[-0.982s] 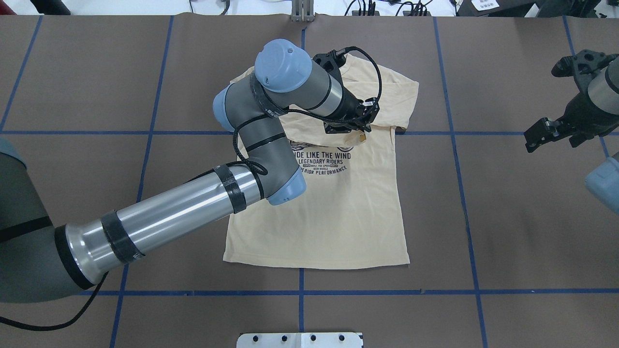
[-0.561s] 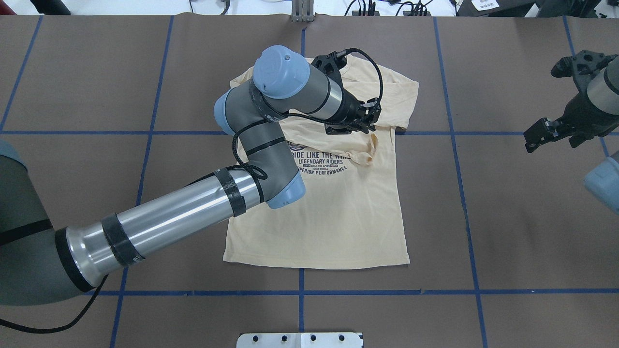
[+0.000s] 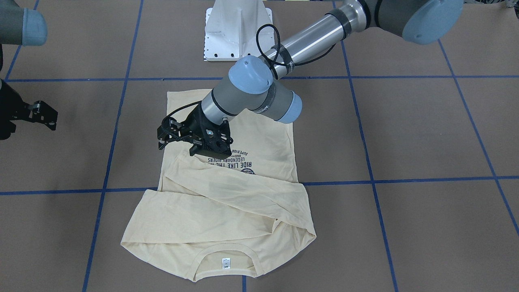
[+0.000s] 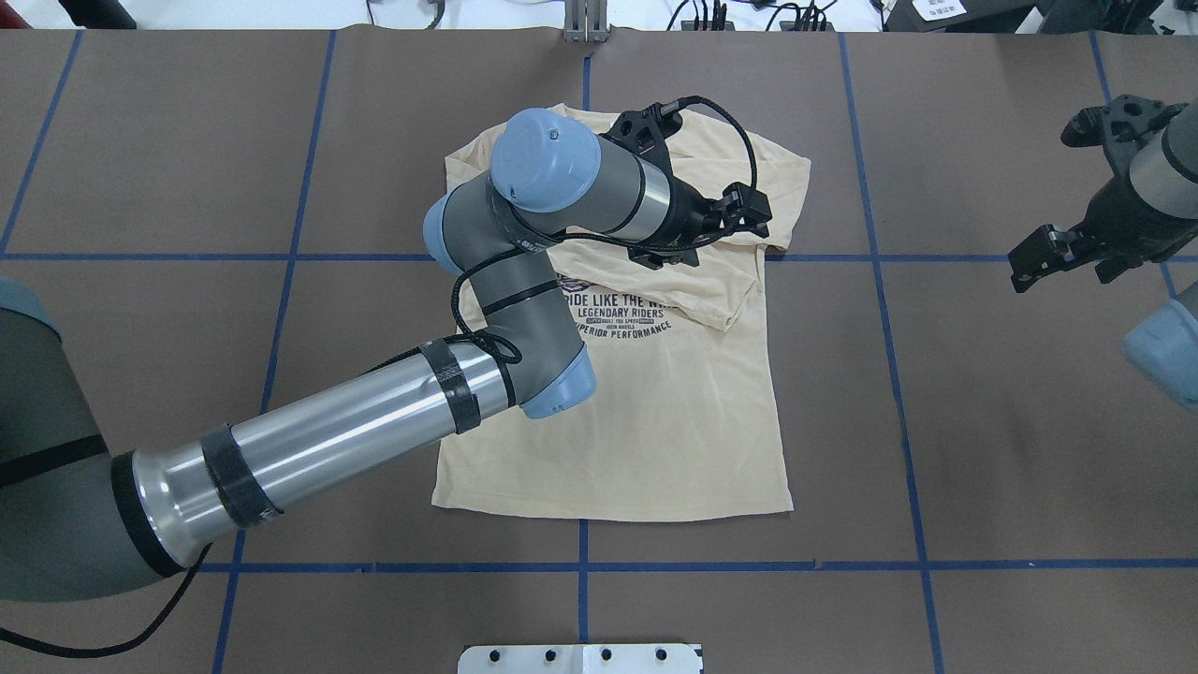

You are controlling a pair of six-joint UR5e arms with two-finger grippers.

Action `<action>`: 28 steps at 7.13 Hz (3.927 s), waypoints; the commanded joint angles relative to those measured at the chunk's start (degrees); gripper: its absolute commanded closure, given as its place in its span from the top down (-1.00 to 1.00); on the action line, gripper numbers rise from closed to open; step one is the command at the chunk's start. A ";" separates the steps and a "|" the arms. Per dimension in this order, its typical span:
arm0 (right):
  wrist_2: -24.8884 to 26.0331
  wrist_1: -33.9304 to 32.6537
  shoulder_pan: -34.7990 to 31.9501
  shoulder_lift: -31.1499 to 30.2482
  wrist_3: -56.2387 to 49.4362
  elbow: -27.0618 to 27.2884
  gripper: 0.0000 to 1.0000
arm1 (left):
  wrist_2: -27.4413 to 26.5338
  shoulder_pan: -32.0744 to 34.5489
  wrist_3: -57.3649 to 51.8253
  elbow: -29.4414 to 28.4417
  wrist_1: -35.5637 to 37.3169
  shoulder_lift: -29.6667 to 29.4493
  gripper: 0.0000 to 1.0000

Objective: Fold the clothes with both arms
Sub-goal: 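Release the sleeve on the shirt body and raise the left gripper, then move both grippers down to the shirt's side edges near the hem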

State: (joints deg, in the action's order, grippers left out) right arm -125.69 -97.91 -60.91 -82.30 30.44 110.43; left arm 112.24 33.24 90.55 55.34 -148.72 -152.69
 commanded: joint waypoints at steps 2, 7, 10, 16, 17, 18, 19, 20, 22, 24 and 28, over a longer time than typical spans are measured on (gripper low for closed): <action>-2.02 3.83 1.22 4.16 13.61 1.01 1.00 | 2.53 1.47 -0.19 10.77 2.01 9.19 0.99; 12.63 23.28 20.61 2.06 42.91 3.20 1.00 | 4.49 4.11 -5.69 36.99 28.84 25.66 0.97; 22.58 23.29 33.19 1.97 53.12 5.76 1.00 | 1.96 3.94 -9.78 45.99 31.47 35.96 0.97; 26.55 22.07 40.52 1.45 55.95 4.53 1.00 | -0.79 2.19 -9.77 49.96 32.61 40.19 0.97; 26.38 21.97 40.87 1.97 55.95 3.74 1.00 | -0.79 2.18 -9.77 49.95 33.22 40.10 0.97; 25.42 20.49 41.83 2.67 55.95 3.04 0.98 | -0.79 2.01 -9.77 49.95 33.23 40.19 0.97; 25.41 20.48 42.01 2.68 55.95 2.77 0.96 | -0.79 2.00 -9.77 49.95 33.23 40.10 0.97; 25.23 20.48 42.10 2.68 55.95 2.68 0.91 | -0.79 1.92 -9.77 49.95 33.23 40.10 0.97; 25.23 20.48 42.45 2.94 55.78 2.68 0.43 | -0.79 1.92 -9.77 49.95 33.23 40.10 0.97; 25.23 20.39 42.45 3.90 55.43 2.07 0.23 | -0.88 1.83 -9.77 49.96 33.23 40.10 0.97; 24.27 20.30 41.23 3.82 55.25 1.63 0.24 | -0.88 1.83 -9.69 50.04 33.23 40.01 0.97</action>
State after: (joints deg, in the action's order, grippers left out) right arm -100.97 -77.54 -19.06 -78.45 85.71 112.10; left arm 111.36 35.07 80.79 105.37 -115.49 -112.65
